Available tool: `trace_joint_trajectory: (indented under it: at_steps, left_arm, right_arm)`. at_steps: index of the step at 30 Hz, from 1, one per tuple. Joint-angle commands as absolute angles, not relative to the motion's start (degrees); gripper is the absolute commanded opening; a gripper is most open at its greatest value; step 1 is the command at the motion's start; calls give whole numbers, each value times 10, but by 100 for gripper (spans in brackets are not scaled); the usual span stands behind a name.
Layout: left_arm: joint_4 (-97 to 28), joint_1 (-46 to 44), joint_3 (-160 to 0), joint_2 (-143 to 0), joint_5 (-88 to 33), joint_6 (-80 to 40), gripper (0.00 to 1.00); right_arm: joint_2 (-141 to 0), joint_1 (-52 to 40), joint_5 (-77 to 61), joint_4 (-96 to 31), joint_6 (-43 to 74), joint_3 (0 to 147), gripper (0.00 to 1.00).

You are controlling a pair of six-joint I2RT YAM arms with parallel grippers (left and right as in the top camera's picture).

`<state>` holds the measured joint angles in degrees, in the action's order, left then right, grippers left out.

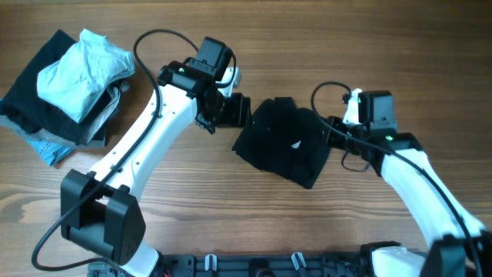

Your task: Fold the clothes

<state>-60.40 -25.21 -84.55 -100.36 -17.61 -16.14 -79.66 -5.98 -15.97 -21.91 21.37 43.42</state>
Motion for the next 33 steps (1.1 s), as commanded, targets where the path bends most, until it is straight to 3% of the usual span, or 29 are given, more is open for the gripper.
trace_joint_trajectory:
  at_steps: [1,6,7,11,14,15,17,18,20,21,24,26,27,31,33]
  left_arm:
    - [-648,-265,-851,-999,-201,-158,80]
    - [-656,-273,-851,-999,-201,-169,78]
    - [-656,-275,-850,-999,-201,-176,75]
    - [-637,-288,-818,-1001,-199,-220,44]
    - [-581,-298,-761,-1001,-199,-283,39]
    - [-560,-301,-742,-1001,-199,-303,42]
    - [-495,-309,-690,-1001,-200,-354,68]
    - [-467,-312,-668,-1001,-202,-374,77]
    - [-370,-317,-608,-1001,-209,-419,86]
    - [-332,-317,-590,-1001,-213,-425,80]
    - [-207,-317,-538,-1006,-212,-460,28]
    - [-137,-316,-522,-1020,-209,-474,10]
    - [-111,-316,-522,-1031,-201,-474,5]
    - [12,-298,-522,-1062,-195,-474,4]
    - [53,-273,-526,-1062,-215,-473,10]
  right_arm:
    - [-862,-58,-178,-132,194,434,37]
    - [-948,-58,-190,-74,216,434,35]
    - [-965,-58,-163,-87,218,434,31]
    - [-1011,-58,-77,-183,275,434,11]
    - [-1013,-58,-75,-275,305,434,5]
    - [-1011,-58,-77,-304,318,434,4]
    - [-1006,-58,-77,-354,332,434,4]
    - [-1003,-58,-77,-366,330,434,4]
    - [-996,-58,-85,-369,301,434,5]
    - [-992,-58,-95,-369,286,434,5]
    - [-976,-58,-157,-374,251,434,5]
    - [-952,-58,-182,-378,241,435,5]
    - [-934,-58,-180,-378,239,435,5]
    - [-841,-58,-185,-381,219,435,11]
    - [-795,-58,-194,-380,218,435,23]
